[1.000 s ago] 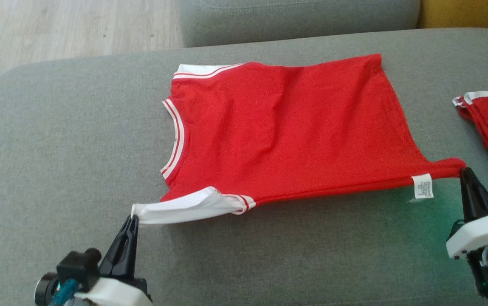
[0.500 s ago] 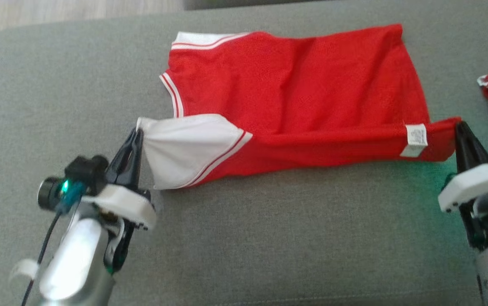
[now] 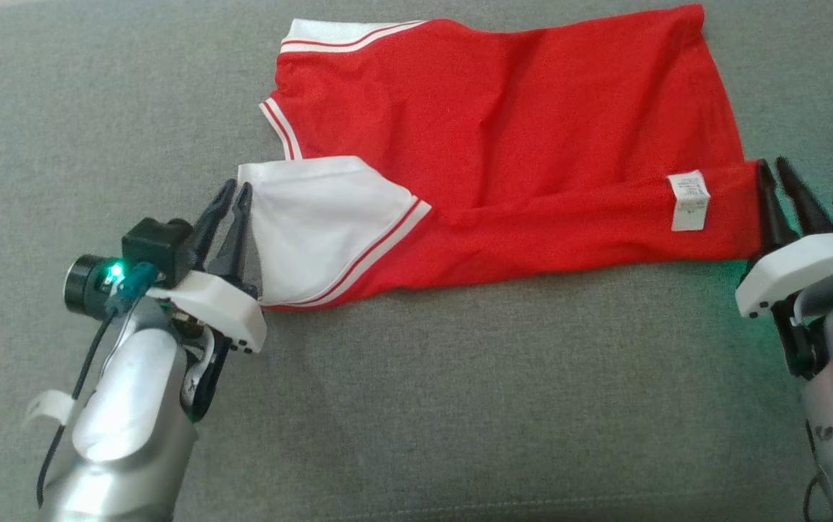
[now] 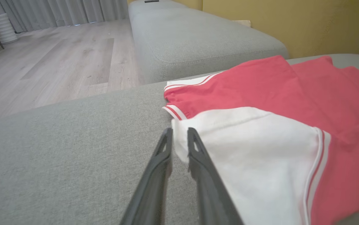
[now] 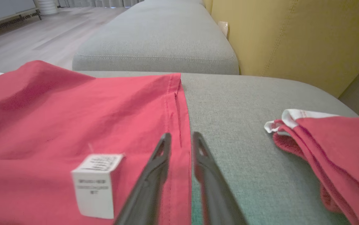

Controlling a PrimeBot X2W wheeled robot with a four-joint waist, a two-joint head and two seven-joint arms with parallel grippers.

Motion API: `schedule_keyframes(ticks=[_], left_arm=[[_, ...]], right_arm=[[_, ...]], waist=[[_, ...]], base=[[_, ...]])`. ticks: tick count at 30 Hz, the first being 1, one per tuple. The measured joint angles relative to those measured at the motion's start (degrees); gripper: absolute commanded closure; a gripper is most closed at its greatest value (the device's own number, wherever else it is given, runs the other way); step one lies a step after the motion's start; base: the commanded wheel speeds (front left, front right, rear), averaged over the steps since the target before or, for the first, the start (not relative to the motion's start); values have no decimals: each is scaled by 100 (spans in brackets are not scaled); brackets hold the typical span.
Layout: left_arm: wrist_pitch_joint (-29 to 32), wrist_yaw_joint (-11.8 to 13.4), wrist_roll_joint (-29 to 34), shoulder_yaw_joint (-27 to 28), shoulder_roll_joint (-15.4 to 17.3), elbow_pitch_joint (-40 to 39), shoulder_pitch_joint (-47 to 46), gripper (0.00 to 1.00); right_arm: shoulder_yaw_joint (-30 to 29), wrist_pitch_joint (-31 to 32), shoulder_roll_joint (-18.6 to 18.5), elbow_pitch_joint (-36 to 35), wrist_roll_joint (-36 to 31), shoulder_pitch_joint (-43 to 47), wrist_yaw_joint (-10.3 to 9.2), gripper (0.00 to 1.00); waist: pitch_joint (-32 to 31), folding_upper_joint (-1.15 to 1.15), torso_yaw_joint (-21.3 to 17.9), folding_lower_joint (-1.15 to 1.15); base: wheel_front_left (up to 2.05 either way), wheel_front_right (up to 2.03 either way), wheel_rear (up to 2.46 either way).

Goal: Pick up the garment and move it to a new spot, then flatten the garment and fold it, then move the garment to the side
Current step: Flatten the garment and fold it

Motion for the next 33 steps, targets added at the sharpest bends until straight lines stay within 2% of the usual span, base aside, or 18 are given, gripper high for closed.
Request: schedule_keyframes(ticks=[1,7,15,22,26,29,33], left_arm=[[0,3,7,18,-3,-3,1,0],[-2,62,-43,332,-92,-327,209,0],[1,0,-316,289,-192,16,1552,0],[1,60,-364,320,-258,153,1353,0],[2,157,-414,480,-271,-225,1435,0],[1,134,-414,500,-291,-657,1746,0],[5,141,-413,433,-292,-631,2303,0]], right_arm=[[-4,-78,-7,29,1,-16,0,0],[42,-472,-12,53,100,-41,0,0],[-143,-602,32,-159,194,398,0,0],[-201,-590,64,-354,194,544,0,0],[-285,-582,64,-409,193,550,0,0],[-358,-582,66,-425,192,598,0,0],[-394,-582,103,-431,191,756,0,0]], waist=[[-12,0,3,0],[-183,0,-15,0],[-431,0,-87,0],[-433,0,-222,0],[-443,0,-322,0],[-479,0,-346,0],[-516,0,-357,0]], base=[[0,0,0],[0,0,0],[0,0,0],[0,0,0],[0,0,0],[0,0,0],[0,0,0]])
